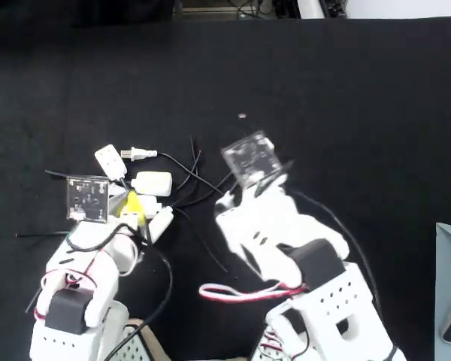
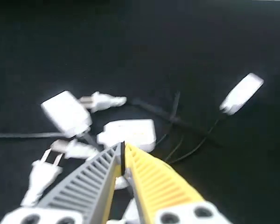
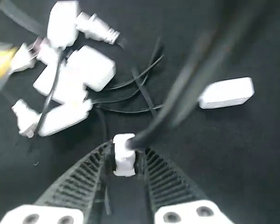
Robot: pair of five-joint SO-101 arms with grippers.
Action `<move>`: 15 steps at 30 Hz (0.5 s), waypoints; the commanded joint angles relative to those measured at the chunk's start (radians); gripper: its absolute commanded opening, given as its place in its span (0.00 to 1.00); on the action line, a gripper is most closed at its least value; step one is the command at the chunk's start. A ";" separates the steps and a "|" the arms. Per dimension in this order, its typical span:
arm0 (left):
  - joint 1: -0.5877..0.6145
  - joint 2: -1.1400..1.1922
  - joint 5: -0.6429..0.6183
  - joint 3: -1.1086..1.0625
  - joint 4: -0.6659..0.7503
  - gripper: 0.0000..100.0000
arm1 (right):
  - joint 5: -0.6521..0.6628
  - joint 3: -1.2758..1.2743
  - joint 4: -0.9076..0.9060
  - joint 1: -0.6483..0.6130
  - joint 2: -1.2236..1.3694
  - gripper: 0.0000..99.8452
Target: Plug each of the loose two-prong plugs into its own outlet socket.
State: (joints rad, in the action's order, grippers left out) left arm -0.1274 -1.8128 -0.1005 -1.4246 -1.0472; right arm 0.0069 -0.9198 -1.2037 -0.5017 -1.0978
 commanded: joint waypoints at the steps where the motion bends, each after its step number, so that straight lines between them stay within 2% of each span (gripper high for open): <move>1: 0.044 0.000 0.157 0.028 -0.038 0.03 | -0.011 -0.074 0.117 0.080 0.002 0.01; 7: 0.038 0.003 0.327 0.001 -0.044 0.03 | -0.011 -0.197 0.252 0.132 0.002 0.01; 12: 0.042 0.020 0.348 0.004 -0.044 0.14 | -0.048 -0.240 0.284 0.137 0.002 0.01; 15: 0.036 0.092 0.353 0.031 -0.037 0.15 | -0.057 -0.245 0.282 0.137 0.002 0.01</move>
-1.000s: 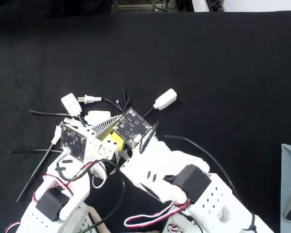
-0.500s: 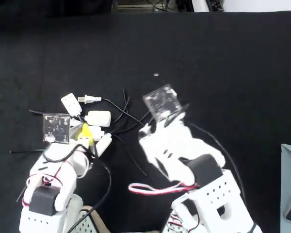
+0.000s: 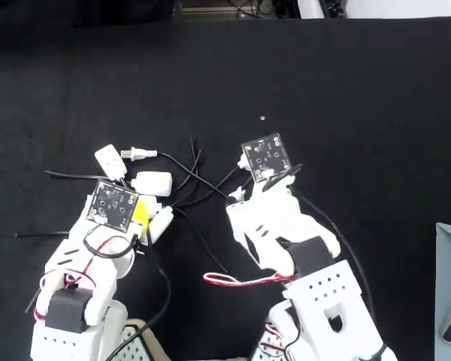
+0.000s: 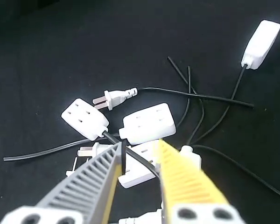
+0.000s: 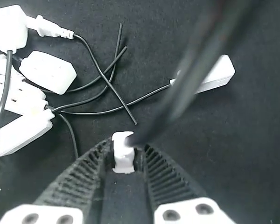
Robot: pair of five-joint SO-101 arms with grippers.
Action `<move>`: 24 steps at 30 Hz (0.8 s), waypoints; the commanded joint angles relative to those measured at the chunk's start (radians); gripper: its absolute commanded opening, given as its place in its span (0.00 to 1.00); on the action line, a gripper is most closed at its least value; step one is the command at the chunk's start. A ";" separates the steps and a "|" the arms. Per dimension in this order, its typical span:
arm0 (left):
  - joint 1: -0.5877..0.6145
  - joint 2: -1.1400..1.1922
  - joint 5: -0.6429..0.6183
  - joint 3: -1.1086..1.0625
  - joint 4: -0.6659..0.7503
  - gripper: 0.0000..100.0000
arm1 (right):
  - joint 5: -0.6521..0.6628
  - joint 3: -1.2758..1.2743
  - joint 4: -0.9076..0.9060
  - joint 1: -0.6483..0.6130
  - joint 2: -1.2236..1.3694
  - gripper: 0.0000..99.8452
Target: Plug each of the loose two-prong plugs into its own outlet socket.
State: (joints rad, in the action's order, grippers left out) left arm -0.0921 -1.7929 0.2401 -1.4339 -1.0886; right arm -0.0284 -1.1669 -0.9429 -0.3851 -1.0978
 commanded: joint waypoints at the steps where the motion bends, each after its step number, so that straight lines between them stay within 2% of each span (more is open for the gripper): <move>1: 0.001 0.109 0.014 0.062 0.005 0.16 | -0.023 0.001 0.021 0.020 0.002 0.01; 6: -0.001 0.376 0.015 0.228 -0.003 0.16 | -0.025 -0.001 0.018 0.021 0.002 0.01; 14: -0.097 0.848 0.176 0.321 0.017 0.16 | -0.025 -0.022 0.021 0.023 0.002 0.01; 17: -0.110 0.985 0.181 0.346 0.069 0.16 | -0.025 -0.022 0.021 0.031 0.002 0.01; 20: -0.091 1.092 0.178 0.380 0.118 0.20 | -0.025 -0.021 0.021 0.057 0.002 0.01; 24: -0.093 1.198 0.176 0.432 0.133 0.23 | -0.025 -0.021 0.021 0.063 0.002 0.01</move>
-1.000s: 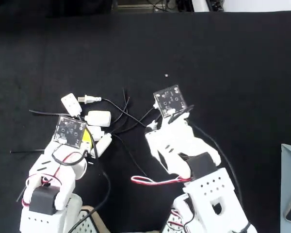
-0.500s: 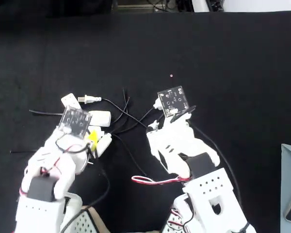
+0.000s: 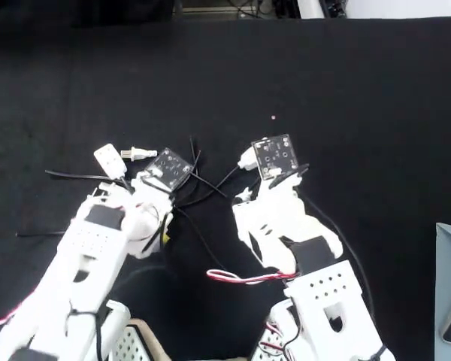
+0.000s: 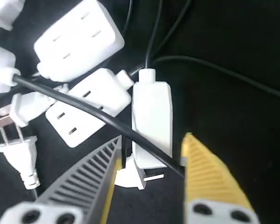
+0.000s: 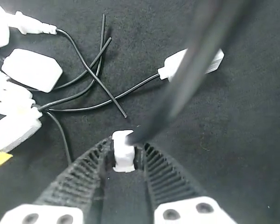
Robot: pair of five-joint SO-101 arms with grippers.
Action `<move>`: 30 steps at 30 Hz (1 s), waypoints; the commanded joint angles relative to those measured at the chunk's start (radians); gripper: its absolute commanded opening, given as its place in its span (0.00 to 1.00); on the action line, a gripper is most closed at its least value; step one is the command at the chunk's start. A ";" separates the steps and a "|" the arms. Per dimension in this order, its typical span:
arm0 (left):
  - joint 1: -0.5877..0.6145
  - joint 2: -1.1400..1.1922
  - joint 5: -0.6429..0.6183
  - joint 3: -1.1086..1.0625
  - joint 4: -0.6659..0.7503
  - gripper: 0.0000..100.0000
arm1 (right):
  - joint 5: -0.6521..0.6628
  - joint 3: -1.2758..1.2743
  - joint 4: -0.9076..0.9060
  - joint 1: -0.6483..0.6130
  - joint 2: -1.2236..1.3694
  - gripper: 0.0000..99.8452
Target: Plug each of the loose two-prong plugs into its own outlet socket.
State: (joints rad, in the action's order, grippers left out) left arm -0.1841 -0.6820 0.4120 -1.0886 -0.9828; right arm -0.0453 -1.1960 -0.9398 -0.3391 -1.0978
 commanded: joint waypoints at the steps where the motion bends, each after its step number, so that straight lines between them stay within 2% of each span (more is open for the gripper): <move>1: -0.001 0.106 0.005 0.101 0.028 0.23 | -0.008 0.008 0.018 0.017 0.002 0.01; 10: -0.001 0.230 0.009 0.162 0.029 0.22 | -0.008 0.007 0.018 0.017 0.002 0.01; 17: -0.059 0.184 0.005 0.173 -0.023 0.02 | -0.008 0.007 0.017 0.018 -0.004 0.01; 21: -0.096 0.044 -0.057 0.223 -0.138 0.03 | -0.008 0.007 0.012 0.028 -0.005 0.01; 25: -0.124 -0.075 -0.114 0.277 -0.226 0.03 | -0.006 0.016 0.012 0.106 -0.005 0.01; 30: -0.242 -0.083 -0.180 0.265 -0.262 0.03 | 0.000 0.016 0.017 0.144 -0.005 0.01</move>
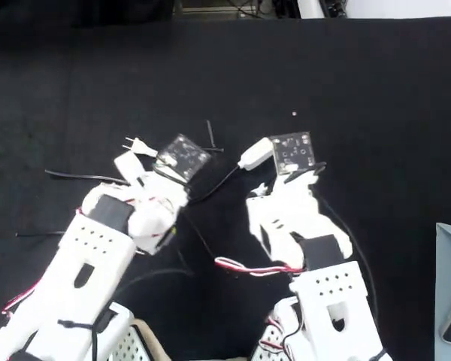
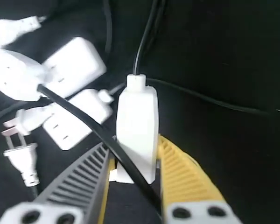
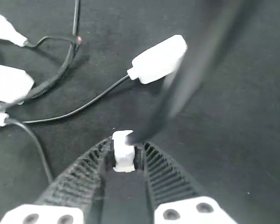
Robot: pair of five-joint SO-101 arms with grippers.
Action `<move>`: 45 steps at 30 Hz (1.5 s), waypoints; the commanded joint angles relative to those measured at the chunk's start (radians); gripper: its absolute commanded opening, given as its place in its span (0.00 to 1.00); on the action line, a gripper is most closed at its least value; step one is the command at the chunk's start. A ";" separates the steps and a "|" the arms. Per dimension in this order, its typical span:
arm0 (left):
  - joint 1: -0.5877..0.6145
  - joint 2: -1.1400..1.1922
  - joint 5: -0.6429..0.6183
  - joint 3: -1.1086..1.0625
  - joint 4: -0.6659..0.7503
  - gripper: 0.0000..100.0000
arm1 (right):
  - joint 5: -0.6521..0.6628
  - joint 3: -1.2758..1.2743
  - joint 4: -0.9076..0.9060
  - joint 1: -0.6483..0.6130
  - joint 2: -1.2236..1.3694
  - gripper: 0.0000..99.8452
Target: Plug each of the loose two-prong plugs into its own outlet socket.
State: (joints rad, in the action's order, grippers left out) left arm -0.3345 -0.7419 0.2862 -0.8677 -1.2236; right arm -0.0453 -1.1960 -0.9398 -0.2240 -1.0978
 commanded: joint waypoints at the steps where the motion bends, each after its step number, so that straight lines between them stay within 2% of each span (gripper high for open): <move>1: -0.114 -0.015 -0.066 0.031 -0.011 0.03 | 0.000 0.016 0.017 0.031 -0.005 0.01; 9: -0.154 0.104 -0.080 -0.117 0.143 0.05 | 0.000 0.016 0.012 0.040 -0.005 0.01; 13: -0.145 0.157 -0.081 -0.137 0.138 0.22 | 0.000 0.016 0.012 0.040 -0.005 0.01; 16: -0.065 0.172 -0.103 -0.127 0.147 0.31 | 0.000 0.015 0.012 0.037 -0.005 0.01; 22: 0.156 0.183 -0.020 -0.104 0.239 0.31 | 0.000 0.013 0.012 0.035 -0.005 0.01; 26: 0.209 0.173 -0.005 -0.091 0.247 0.31 | 0.000 0.013 0.015 0.034 -0.005 0.01; 34: 0.219 0.172 -0.005 -0.048 0.212 0.31 | 0.000 0.013 0.015 0.034 -0.005 0.01; 40: 0.208 0.172 -0.006 0.111 -0.031 0.31 | 0.000 0.016 0.015 0.020 -0.005 0.01; 45: 0.176 0.172 -0.005 0.171 -0.123 0.31 | 0.000 0.010 0.012 -0.003 -0.005 0.01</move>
State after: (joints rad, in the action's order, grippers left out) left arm -0.1258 -0.5608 0.2708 -0.7741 -1.2804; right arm -0.0453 -1.1960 -0.9398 -0.2010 -1.0978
